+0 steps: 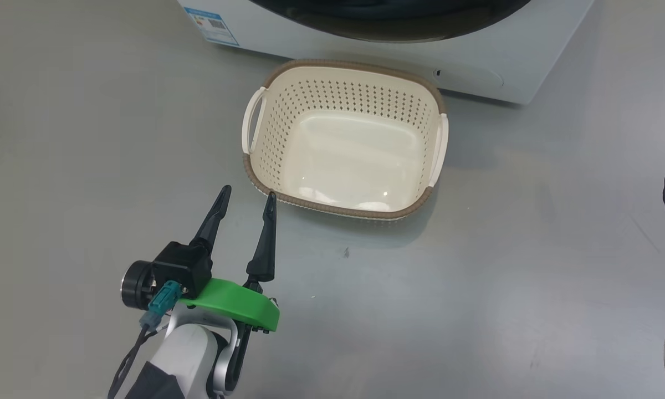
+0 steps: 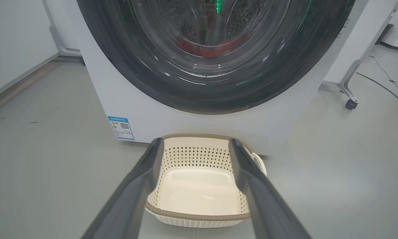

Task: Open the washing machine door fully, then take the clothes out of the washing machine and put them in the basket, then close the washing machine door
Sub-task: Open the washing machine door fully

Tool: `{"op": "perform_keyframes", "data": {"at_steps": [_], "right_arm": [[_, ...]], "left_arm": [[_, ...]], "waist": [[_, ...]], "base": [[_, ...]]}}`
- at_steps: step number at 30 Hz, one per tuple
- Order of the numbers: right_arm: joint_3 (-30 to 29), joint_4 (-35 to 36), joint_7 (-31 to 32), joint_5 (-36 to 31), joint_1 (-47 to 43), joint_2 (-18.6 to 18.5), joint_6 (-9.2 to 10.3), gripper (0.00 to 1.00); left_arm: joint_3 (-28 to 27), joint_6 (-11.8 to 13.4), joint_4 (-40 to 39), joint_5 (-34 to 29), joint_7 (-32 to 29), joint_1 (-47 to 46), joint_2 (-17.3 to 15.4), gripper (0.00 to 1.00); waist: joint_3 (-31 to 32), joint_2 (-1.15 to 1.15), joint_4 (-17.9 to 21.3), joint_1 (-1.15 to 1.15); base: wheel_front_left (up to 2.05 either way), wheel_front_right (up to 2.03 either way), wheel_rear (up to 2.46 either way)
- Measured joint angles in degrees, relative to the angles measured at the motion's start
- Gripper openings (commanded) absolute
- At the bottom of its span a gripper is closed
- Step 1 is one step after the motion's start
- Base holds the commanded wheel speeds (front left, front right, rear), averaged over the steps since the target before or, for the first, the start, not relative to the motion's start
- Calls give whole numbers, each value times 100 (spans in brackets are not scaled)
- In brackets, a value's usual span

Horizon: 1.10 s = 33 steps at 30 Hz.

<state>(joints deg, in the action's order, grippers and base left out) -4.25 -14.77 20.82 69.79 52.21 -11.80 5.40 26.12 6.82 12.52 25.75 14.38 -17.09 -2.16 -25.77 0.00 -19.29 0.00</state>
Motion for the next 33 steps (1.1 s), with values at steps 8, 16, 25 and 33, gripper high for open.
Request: {"op": "perform_keyframes", "data": {"at_steps": [8,16,25,33], "right_arm": [[51,-399,474,185,521,-30,81,0],[102,-697,712,218,843,-122,131,0],[99,-951,873,230,1327,-175,136,0],[36,-1255,1061,403,1562,-166,142,0]], "left_arm": [[57,0,1,96,2,-133,19,100],[174,0,29,148,5,-181,38,100],[145,0,82,-22,5,-231,53,100],[149,0,84,-64,5,-258,59,100]], "waist": [[-311,0,-256,0],[-452,0,-462,0],[-575,0,-645,0],[-609,0,-680,0]], "base": [[0,0,0],[0,0,0],[0,0,0],[0,0,0]]}}
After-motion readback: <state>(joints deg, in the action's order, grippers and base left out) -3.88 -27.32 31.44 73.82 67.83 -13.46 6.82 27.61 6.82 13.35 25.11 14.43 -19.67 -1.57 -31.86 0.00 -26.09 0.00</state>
